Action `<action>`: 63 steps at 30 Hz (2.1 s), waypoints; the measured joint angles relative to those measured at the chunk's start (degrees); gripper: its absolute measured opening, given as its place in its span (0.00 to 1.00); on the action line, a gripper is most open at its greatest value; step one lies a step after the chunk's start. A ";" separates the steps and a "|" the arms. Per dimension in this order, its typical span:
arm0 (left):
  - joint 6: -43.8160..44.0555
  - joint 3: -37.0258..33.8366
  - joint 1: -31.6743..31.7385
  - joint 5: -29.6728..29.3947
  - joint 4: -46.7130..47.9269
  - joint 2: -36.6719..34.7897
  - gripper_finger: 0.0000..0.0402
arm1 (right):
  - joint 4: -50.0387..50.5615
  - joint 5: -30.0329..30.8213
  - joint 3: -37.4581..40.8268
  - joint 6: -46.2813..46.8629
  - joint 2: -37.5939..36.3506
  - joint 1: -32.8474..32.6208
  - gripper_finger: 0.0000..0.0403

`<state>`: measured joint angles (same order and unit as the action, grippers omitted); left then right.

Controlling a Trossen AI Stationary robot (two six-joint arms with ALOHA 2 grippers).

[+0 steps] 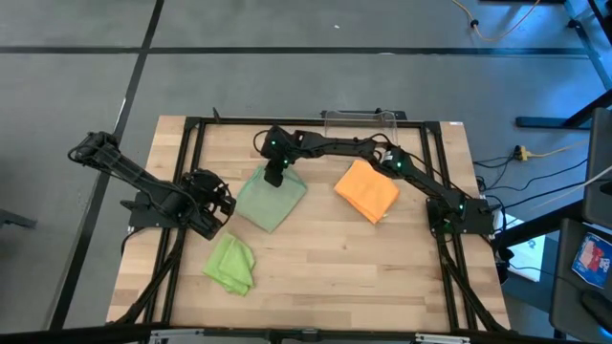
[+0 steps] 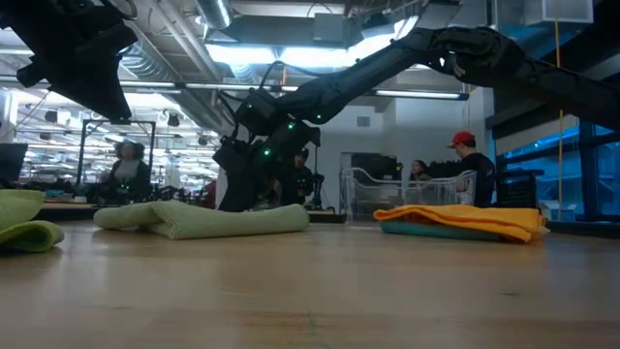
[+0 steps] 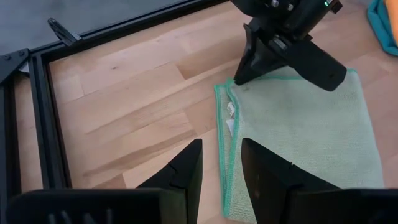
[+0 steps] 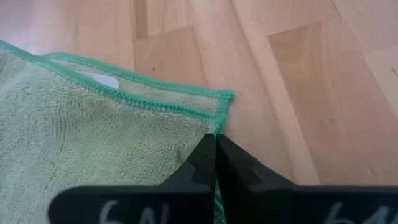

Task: Fold microfiber towels
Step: Fold the light green microfiber cloth, then stack the folded green microfiber cloth on top of the folded orange microfiber cloth

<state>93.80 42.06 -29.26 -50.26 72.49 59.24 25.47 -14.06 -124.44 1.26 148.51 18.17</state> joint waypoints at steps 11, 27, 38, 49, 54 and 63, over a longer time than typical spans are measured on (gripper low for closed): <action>-3.16 0.02 0.00 0.00 0.04 0.00 0.26 | 14.16 6.84 -9.75 -1.55 -0.19 -0.07 0.01; -3.01 0.04 0.00 0.00 -0.04 0.02 0.26 | 27.37 21.53 -9.09 0.16 -3.39 -0.02 0.01; -2.95 0.04 -0.02 0.00 -0.17 0.02 0.26 | 27.57 19.00 -10.27 -2.04 -5.34 -0.59 0.15; -2.97 0.04 -0.02 -1.33 -0.15 0.02 0.26 | 44.75 19.08 -10.42 -1.38 -14.83 -2.77 0.18; -2.97 0.04 -0.02 -1.72 -0.15 0.02 0.26 | 55.60 18.95 -10.39 -2.69 -15.58 -5.90 0.18; -2.97 0.04 -0.02 -1.79 -0.17 0.02 0.26 | 59.19 18.97 -5.50 -7.40 -15.80 -11.72 0.18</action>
<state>90.83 42.11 -29.28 -52.05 72.31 59.27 84.67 4.91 -129.95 -6.14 132.70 6.45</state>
